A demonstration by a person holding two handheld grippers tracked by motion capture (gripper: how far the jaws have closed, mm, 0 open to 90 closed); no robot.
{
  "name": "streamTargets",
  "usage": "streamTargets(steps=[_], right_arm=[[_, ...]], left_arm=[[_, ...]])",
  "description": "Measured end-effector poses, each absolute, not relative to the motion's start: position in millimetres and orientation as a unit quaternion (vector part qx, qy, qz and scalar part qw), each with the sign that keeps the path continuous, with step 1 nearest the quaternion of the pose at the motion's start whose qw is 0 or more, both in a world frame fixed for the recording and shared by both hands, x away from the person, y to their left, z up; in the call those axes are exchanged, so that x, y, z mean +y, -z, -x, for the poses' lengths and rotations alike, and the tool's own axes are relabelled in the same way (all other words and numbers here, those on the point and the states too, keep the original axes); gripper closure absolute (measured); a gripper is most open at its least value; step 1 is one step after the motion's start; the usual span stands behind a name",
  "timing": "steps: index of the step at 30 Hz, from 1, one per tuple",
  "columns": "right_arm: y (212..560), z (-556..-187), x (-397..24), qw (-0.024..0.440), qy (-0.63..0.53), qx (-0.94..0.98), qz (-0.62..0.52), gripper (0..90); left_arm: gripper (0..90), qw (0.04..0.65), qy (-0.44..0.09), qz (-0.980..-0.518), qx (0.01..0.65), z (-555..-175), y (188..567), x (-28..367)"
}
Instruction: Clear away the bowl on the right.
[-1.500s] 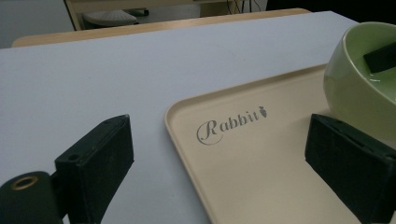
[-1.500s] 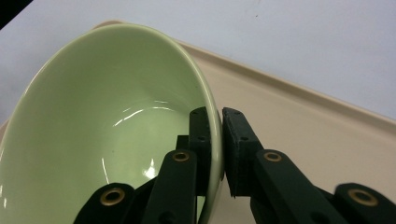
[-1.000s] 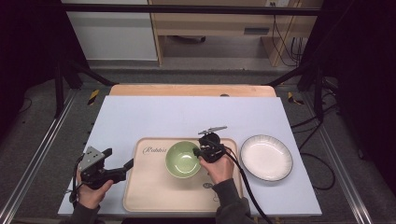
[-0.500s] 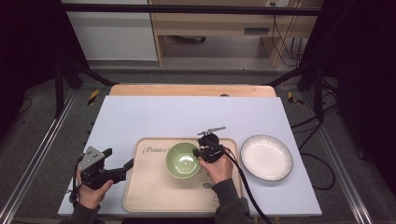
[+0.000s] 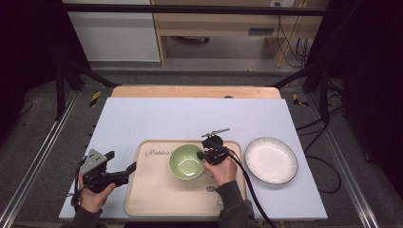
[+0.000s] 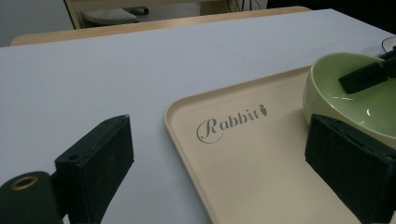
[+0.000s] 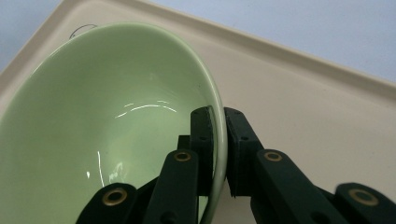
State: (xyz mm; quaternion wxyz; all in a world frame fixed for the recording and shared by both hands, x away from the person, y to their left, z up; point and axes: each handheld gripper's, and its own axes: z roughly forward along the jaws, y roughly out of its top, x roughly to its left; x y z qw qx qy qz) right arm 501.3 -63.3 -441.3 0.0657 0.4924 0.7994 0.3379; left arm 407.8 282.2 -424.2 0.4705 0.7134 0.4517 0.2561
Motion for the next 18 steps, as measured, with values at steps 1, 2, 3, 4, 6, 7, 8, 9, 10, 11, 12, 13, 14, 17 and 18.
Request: streamTargets(steps=[1,2,3,4,6,7,8,9,10,11,12,13,14,17,18], right_arm=[[441.5,-501.4,-63.2,0.065,-0.339,0.799,-0.493,83.5],[441.6,-501.7,-63.2,0.066,-0.338,0.8,-0.492,83.5],[441.7,-502.3,-63.0,0.066,-0.338,0.8,-0.491,83.6],[441.6,-502.4,-63.0,0.065,-0.338,0.8,-0.491,83.5],[442.2,-502.6,-63.0,0.066,-0.336,0.8,-0.492,83.6],[442.2,-502.6,-63.0,0.066,-0.336,0.8,-0.492,83.6],[443.7,-503.7,-63.2,0.067,-0.334,0.801,-0.492,83.5],[444.3,-504.1,-63.3,0.068,-0.333,0.802,-0.492,83.5],[444.3,-504.1,-63.3,0.068,-0.333,0.802,-0.492,83.5],[444.7,-504.3,-63.7,0.067,-0.333,0.802,-0.491,83.4],[444.7,-504.3,-63.7,0.067,-0.333,0.802,-0.491,83.4],[445.0,-504.2,-64.0,0.069,-0.331,0.804,-0.49,83.3],[445.0,-504.2,-64.0,0.069,-0.331,0.804,-0.49,83.3],[447.2,-504.1,-66.2,0.067,-0.339,0.801,-0.489,83.3],[447.2,-504.1,-66.2,0.067,-0.339,0.801,-0.489,83.3]], left_arm=[[7.7,0.471,-0.256,-0.713,0.452,-407.8,424.1,282.3],[7.7,0.472,-0.254,-0.712,0.453,-408.0,424.3,282.1],[7.7,0.471,-0.253,-0.714,0.453,-408.2,424.7,281.7],[7.7,0.469,-0.253,-0.715,0.452,-408.2,425.3,281.1],[7.7,0.469,-0.253,-0.716,0.451,-408.0,425.4,280.4],[7.7,0.469,-0.253,-0.716,0.451,-408.0,425.4,280.4],[7.7,0.469,-0.254,-0.716,0.45,-407.9,425.0,281.0],[7.7,0.471,-0.254,-0.714,0.452,-408.0,424.5,282.1],[7.7,0.471,-0.254,-0.714,0.452,-408.0,424.5,282.1],[7.7,0.471,-0.255,-0.713,0.452,-408.0,424.5,282.5],[7.7,0.471,-0.255,-0.713,0.453,-408.0,424.5,282.5],[7.7,0.471,-0.255,-0.713,0.453,-407.9,424.4,282.4],[7.7,0.471,-0.255,-0.713,0.452,-407.9,424.3,282.1],[7.7,0.47,-0.254,-0.715,0.451,-407.8,424.5,281.3],[7.7,0.47,-0.254,-0.715,0.451,-407.8,424.5,281.3]])
